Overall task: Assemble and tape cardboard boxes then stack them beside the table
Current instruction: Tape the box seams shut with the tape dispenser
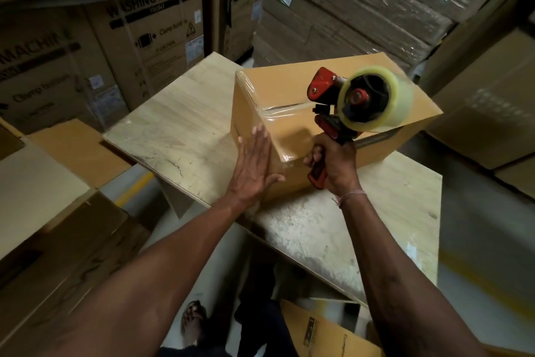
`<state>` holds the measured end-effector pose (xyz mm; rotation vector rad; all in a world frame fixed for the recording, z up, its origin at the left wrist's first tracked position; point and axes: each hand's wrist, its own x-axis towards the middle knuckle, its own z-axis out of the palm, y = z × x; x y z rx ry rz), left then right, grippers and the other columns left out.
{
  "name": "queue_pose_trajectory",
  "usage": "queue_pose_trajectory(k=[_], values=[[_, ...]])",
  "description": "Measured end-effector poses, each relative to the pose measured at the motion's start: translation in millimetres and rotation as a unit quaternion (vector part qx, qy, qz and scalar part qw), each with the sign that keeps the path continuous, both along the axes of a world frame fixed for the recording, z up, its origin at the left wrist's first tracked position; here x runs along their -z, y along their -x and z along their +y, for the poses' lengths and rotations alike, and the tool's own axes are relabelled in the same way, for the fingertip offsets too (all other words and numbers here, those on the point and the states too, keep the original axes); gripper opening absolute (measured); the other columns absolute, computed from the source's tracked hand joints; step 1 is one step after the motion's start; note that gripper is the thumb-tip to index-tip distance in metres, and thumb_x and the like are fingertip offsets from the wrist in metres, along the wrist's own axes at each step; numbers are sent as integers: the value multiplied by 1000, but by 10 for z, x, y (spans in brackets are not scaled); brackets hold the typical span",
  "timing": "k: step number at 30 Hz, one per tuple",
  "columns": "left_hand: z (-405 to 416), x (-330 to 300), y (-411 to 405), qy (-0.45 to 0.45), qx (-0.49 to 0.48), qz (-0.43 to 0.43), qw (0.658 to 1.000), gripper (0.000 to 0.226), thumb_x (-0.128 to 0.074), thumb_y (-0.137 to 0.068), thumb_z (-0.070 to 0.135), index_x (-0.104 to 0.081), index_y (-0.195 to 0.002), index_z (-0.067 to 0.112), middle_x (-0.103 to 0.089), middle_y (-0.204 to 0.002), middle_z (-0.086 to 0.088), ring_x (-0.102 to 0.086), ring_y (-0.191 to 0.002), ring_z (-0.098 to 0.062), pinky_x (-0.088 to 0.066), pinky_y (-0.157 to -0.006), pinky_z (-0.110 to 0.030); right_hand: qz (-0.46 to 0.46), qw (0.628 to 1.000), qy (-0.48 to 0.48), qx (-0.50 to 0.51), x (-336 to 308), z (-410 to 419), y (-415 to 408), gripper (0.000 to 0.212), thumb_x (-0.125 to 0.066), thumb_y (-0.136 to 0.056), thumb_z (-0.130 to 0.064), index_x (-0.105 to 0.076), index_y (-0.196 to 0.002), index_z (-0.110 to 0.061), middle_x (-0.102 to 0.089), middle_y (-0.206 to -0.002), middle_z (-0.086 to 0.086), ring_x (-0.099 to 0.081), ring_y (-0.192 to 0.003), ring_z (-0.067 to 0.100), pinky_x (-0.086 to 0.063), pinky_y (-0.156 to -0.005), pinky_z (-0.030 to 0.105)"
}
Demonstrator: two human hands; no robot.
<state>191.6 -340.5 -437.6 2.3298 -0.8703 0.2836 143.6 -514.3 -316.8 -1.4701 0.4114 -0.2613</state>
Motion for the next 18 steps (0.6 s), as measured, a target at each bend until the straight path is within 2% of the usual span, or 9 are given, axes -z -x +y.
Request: queue_pose_trajectory(k=[4, 6, 8, 11, 14, 18], values=[[11, -65, 98, -8, 3, -23, 1000, 122, -10, -84, 90, 9, -160, -4, 15, -168, -27, 9, -158, -42, 4, -126, -64, 4, 1000, 29, 2, -1, -20, 4, 43, -60, -91, -1, -50, -51, -13, -41, -45, 8, -56, -45, 29, -48, -61, 35], [-48, -212, 121, 16, 13, -32, 999, 118, -9, -84, 90, 15, -160, 2, 20, -167, -24, 11, -158, -43, 7, -125, -63, 9, 999, 39, 3, -14, -11, 3, 40, -62, -88, -6, -51, -51, -13, -42, -45, 9, -59, -47, 30, -48, -59, 33], [-132, -358, 96, 28, 11, -54, 998, 100, -11, -94, 79, 13, -162, 10, 20, -168, -19, 12, -158, -42, 8, -125, -64, 15, 999, 40, 7, -26, 10, 6, 35, -64, -84, -11, -51, -52, -13, -43, -46, 10, -61, -49, 32, -47, -55, 31], [-194, -387, 31, 13, 17, -87, 996, 74, -33, -109, 48, -6, -165, 8, 6, -172, -16, 10, -159, -41, 6, -125, -63, 16, 999, 47, 13, -5, 14, 8, 35, -64, -84, -11, -53, -51, -14, -43, -45, 11, -61, -49, 33, -48, -56, 32], [-184, -319, -7, 4, 34, -98, 995, 72, -48, -108, 34, -15, -165, 3, -4, -173, -16, 8, -158, -43, 1, -126, -64, 21, 998, 64, 19, 37, 12, 37, 34, -62, -88, -6, -55, -55, -14, -45, -46, 13, -63, -51, 34, -49, -57, 33], [-135, -329, -52, -19, 50, -123, 991, 78, -50, -107, 38, -8, -164, 4, 0, -173, -15, 9, -158, -43, 3, -127, -60, 17, 996, 76, 32, -1, 60, 84, 20, -58, -92, 5, -58, -73, 0, -46, -52, 15, -60, -46, 30, -50, -53, 28]])
